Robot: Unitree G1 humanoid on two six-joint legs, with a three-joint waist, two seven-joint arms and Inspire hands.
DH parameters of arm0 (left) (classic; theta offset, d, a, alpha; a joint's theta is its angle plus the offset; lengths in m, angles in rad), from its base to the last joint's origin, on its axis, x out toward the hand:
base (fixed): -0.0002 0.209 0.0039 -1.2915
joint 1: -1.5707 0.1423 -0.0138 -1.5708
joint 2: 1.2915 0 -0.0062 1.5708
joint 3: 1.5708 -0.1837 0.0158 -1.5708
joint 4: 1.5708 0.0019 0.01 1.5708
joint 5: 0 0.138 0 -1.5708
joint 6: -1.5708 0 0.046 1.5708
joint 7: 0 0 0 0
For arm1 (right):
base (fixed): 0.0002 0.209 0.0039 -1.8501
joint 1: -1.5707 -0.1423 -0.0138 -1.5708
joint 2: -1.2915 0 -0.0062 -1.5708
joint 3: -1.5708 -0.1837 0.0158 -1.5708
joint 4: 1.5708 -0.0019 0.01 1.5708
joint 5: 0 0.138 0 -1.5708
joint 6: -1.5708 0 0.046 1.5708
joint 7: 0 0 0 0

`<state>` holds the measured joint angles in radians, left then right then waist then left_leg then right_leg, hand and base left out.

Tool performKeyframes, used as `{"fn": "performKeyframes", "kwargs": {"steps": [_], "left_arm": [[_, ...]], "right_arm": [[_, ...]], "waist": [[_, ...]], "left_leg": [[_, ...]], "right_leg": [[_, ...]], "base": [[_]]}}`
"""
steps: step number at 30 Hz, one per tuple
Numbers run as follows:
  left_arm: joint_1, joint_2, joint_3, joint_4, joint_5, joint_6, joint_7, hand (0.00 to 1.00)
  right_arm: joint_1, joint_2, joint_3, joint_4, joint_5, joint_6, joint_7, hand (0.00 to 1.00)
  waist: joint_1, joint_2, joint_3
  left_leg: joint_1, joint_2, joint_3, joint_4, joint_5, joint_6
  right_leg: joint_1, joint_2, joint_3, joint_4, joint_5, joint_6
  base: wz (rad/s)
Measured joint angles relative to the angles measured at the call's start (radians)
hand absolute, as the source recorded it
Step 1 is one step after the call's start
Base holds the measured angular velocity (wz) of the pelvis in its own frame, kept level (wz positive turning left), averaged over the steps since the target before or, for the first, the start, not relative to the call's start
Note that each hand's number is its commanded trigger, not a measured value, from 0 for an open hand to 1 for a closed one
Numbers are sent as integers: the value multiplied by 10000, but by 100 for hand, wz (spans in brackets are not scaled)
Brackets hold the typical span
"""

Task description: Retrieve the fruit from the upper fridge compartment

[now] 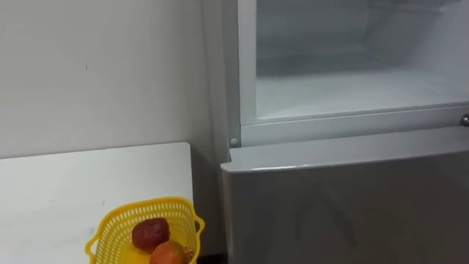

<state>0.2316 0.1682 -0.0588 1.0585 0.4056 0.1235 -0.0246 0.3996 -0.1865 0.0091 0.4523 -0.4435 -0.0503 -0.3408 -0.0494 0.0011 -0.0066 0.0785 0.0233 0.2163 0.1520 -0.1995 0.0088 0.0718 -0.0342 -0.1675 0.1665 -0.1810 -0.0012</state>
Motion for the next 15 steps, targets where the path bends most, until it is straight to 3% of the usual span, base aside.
{"fn": "performKeyframes", "kwargs": {"steps": [7, 15], "left_arm": [[-33, -4, 239, -82, 17, 413, -237, 0], [6, -4, 267, -64, 9, 618, -293, 0]], "right_arm": [[-1105, -4, 6, 3806, -897, 724, 619, 0], [-1820, -10, 81, 5573, -1946, 1365, 1932, 0]], "waist": [[298, -54, -4], [275, -201, 72]], "left_leg": [[40, -27, -99, 8, 2, 0], [29, -39, -346, 167, 4, -3]], "right_leg": [[23, -3, -25, -151, -9, 5], [176, -46, -243, -122, -83, -13]], "base": [[3], [9]]}}
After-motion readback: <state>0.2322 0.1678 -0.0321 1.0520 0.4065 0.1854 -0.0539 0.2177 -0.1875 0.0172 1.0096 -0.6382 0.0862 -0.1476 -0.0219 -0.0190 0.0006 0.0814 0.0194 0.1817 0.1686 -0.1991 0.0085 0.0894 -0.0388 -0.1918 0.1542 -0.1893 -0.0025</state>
